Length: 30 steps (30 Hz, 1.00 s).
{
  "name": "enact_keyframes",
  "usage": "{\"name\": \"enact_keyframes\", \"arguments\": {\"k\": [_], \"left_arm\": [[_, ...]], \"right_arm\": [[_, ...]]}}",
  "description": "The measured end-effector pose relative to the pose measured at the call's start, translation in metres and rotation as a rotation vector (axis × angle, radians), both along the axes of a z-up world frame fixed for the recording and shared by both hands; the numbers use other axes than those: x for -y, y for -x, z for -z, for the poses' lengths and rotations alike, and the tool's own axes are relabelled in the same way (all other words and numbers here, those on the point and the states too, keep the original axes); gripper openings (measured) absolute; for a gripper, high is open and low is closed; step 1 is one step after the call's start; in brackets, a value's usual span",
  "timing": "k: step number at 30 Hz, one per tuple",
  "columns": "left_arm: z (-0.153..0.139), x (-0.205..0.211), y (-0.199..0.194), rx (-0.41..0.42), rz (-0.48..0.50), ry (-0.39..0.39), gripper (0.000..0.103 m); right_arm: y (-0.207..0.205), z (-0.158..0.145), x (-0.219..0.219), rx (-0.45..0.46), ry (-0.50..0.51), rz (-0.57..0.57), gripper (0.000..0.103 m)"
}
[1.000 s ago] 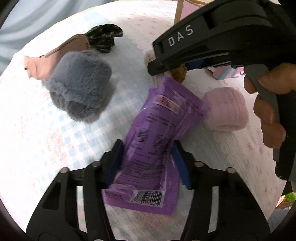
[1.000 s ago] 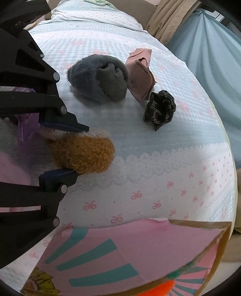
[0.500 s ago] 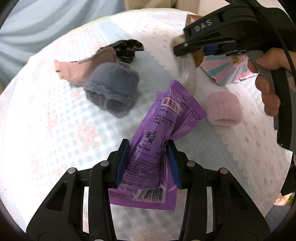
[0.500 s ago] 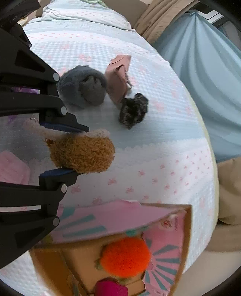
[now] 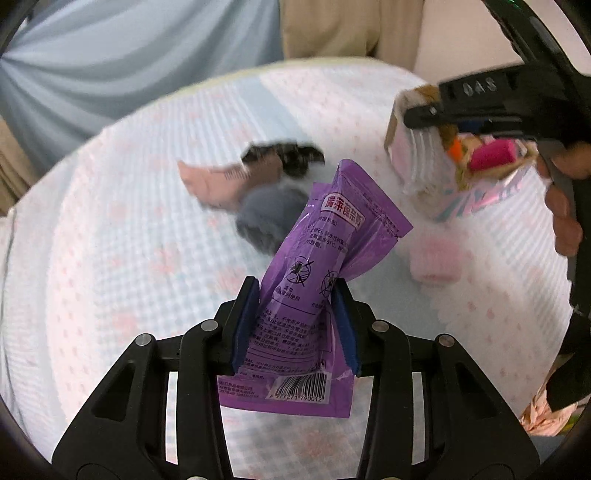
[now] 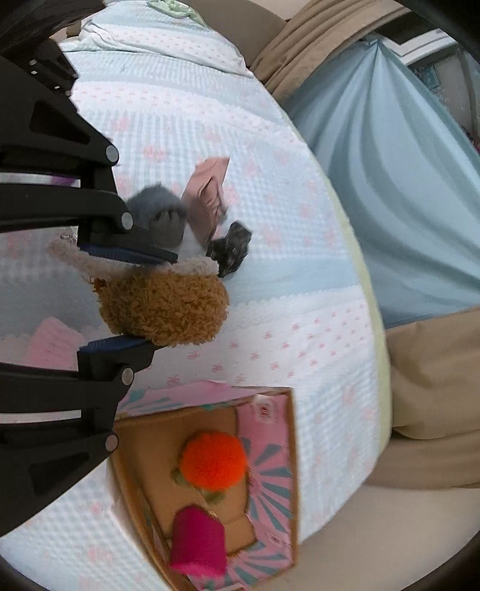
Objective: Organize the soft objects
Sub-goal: 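Carry the purple packet with the left tool while the right tool carries the clip to the box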
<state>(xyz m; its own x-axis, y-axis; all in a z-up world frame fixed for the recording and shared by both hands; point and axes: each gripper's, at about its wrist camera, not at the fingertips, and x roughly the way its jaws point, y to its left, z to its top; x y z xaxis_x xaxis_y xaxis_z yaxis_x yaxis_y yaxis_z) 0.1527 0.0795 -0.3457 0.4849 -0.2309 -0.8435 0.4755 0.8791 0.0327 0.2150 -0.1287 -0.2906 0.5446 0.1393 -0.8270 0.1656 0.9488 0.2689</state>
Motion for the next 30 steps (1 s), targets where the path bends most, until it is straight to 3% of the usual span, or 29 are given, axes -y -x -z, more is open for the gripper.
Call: {"name": "enact_keyframes", "arguments": {"k": [11, 14, 25, 30], "left_arm": [[-0.129, 0.012, 0.002, 0.142, 0.022, 0.073, 0.037], [-0.148, 0.023, 0.000, 0.160, 0.033, 0.078, 0.037], [-0.207, 0.117, 0.001, 0.208, 0.000, 0.097, 0.037], [-0.214, 0.175, -0.002, 0.183, -0.040, 0.110, 0.037]], "right_arm": [[0.041, -0.120, 0.011, 0.084, 0.036, 0.037, 0.032], [0.055, -0.141, 0.020, 0.104, 0.032, 0.056, 0.032], [0.084, -0.182, 0.088, 0.134, 0.041, 0.032, 0.032], [0.086, -0.184, 0.139, 0.127, 0.050, -0.009, 0.032]]}}
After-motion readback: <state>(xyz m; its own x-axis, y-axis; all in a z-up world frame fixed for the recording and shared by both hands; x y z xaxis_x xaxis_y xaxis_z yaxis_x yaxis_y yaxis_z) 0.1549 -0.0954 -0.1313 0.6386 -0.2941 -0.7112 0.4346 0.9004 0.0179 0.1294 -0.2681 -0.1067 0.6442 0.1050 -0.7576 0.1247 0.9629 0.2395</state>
